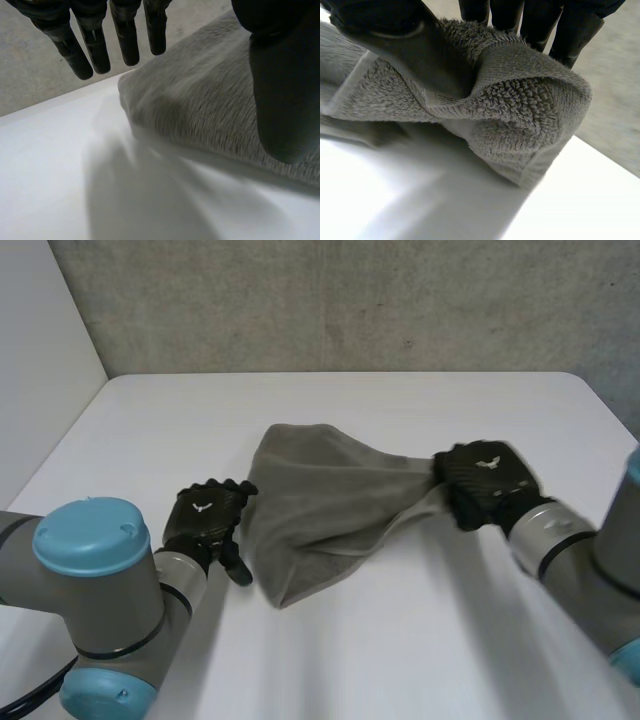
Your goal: Fold the towel.
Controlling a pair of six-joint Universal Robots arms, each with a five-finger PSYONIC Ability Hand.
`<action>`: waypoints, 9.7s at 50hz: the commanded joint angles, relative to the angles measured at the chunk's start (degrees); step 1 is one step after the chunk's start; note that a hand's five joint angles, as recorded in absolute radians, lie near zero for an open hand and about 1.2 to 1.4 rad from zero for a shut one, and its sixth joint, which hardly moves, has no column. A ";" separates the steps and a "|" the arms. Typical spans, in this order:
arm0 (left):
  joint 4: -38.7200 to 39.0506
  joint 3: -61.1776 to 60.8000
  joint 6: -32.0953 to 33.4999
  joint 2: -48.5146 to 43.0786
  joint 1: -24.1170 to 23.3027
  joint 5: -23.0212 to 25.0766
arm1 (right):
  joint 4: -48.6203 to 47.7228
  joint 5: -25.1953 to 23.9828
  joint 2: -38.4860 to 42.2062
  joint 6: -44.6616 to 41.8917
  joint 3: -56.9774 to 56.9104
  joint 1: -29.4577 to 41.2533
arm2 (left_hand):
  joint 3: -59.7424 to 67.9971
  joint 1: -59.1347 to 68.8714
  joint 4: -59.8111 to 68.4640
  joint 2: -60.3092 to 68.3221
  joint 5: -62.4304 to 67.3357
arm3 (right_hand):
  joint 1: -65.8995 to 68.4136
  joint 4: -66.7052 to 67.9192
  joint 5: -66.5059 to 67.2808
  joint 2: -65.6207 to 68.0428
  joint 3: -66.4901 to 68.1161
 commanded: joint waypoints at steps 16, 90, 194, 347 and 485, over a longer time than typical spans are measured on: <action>-0.96 10.17 0.09 -10.39 -8.76 -0.53 | 0.41 -0.21 0.74 -5.93 0.08 -7.78 | 0.39 0.69 0.80 0.40 -9.78 | 4.23 4.46 4.71 5.89 5.67; -15.55 23.40 9.94 -3.66 -0.06 1.40 | 5.08 1.10 7.07 -1.89 -11.87 -2.50 | -5.67 -5.38 -5.26 -5.67 -15.85 | 4.23 4.46 4.71 5.89 5.67; -3.77 0.96 15.73 -5.75 2.49 1.93 | 7.18 0.93 6.19 -5.67 -11.87 -6.28 | -0.95 -0.66 -0.55 -0.95 -11.13 | 4.23 4.46 4.71 5.89 5.67; 0.36 7.55 25.22 -8.30 4.42 2.37 | 7.01 0.85 7.25 -5.85 -12.31 -6.55 | 56.86 57.15 57.27 56.86 46.68 | 4.23 4.46 4.71 5.89 5.67; -15.64 21.52 17.14 -4.08 11.02 5.36 | 43.31 -4.87 8.92 -19.91 -35.25 -10.33 | 60.59 60.88 61.00 60.59 50.41 | 4.23 4.46 4.71 5.89 5.67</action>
